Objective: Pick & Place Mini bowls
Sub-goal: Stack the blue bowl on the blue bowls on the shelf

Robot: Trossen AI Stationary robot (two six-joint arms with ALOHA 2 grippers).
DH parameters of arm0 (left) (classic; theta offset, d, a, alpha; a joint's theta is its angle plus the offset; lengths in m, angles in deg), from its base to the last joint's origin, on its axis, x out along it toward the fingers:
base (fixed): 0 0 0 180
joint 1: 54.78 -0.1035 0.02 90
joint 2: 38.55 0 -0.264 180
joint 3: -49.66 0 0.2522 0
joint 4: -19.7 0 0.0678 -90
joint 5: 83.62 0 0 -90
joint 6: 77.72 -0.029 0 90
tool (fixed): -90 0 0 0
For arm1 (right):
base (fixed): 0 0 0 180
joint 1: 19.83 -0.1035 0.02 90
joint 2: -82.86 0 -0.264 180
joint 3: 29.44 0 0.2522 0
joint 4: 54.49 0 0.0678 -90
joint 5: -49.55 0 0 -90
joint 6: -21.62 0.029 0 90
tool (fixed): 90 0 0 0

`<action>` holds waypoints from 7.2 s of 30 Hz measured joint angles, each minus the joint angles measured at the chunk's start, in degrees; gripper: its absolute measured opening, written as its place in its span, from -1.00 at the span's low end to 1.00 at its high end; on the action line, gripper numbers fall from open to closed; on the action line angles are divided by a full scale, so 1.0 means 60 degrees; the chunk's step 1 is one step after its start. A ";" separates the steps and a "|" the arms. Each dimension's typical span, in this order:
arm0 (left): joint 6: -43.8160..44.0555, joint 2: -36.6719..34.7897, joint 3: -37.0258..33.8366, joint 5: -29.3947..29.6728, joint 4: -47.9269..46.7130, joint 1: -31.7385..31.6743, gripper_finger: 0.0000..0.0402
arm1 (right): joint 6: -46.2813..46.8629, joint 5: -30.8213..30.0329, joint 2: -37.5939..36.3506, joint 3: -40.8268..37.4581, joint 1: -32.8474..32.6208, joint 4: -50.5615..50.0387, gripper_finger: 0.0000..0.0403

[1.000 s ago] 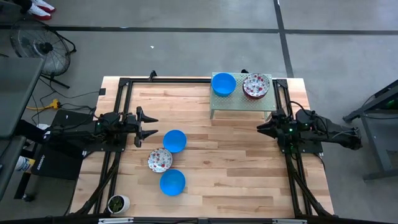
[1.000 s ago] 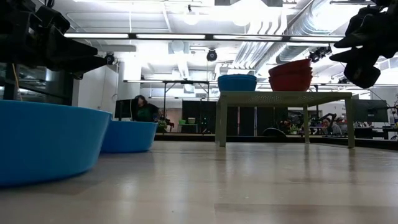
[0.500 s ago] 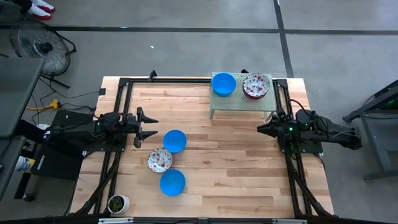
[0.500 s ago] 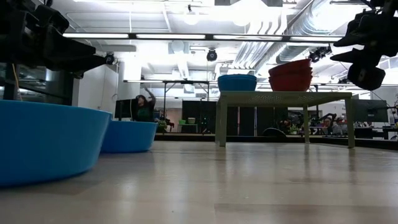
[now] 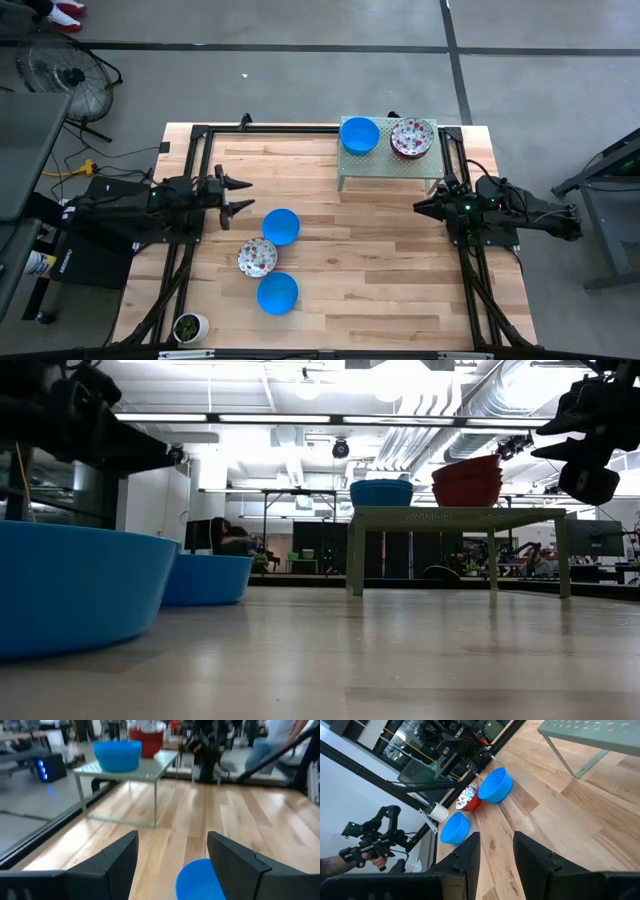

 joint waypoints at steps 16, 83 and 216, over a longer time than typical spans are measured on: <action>0.1297 0.7018 0.3373 -0.0644 -0.2449 0.0004 0.16 | -0.0002 0.0000 0.0015 0.0000 0.0000 0.0000 -0.48; 0.3207 1.3055 0.7529 -0.1841 -0.5700 -0.0903 -0.98 | -0.0002 -0.0002 0.0016 0.0000 0.0000 0.0000 -0.48; -0.2790 1.9102 2.1022 -0.2162 -0.6841 -0.3814 -0.94 | -0.0004 -0.0004 0.0018 -0.0004 0.0000 0.0000 -0.48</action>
